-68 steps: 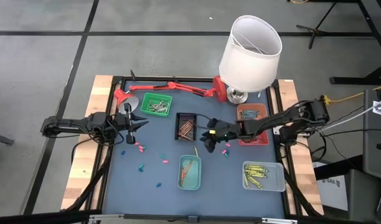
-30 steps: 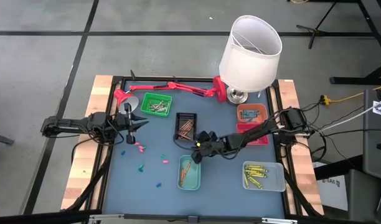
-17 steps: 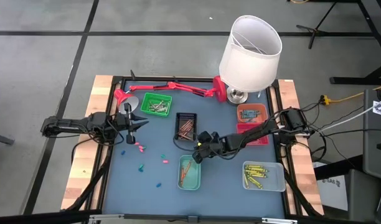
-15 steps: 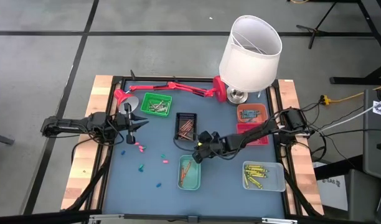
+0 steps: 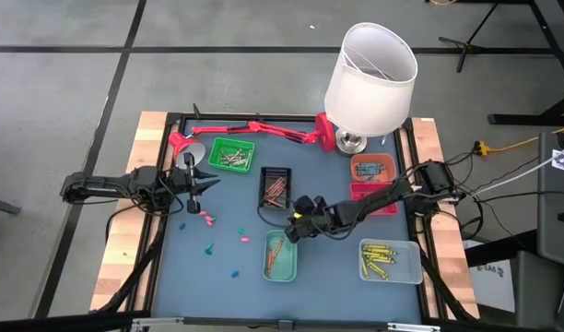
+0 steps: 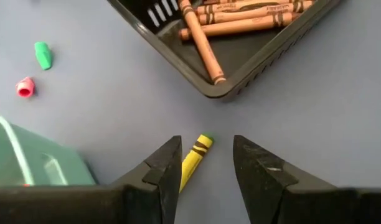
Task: Sort crayons
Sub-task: Put the green crayon into the transparent bin
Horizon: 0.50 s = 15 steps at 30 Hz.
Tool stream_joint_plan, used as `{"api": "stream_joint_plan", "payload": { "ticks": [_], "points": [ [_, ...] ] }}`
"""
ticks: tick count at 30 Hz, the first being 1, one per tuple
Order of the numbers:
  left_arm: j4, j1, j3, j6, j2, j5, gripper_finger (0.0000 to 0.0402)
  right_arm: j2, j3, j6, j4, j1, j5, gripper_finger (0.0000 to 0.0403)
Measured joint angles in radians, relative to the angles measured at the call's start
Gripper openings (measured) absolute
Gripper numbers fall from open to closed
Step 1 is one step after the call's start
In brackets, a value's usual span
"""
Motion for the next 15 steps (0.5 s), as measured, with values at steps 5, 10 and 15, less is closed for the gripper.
{"api": "stream_joint_plan", "payload": {
  "ticks": [5, 10, 15],
  "points": [
    [0.0, 0.0, 0.0, 0.0, 0.0, 0.0, 0.0053, 0.0, 0.0, 0.0, 0.032, 0.001, -0.002, 0.0142],
    [0.0, 0.0, 0.0, 0.0, 0.0, 0.0, 0.0053, 0.0, 0.0, -0.003, 0.049, 0.001, -0.004, 0.0142],
    [0.0, 0.0, 0.0, 0.0, 0.0, 0.0, 0.0053, 0.0, 0.0, 0.016, 0.05, 0.01, -0.028, 0.0142]
  ]
}}
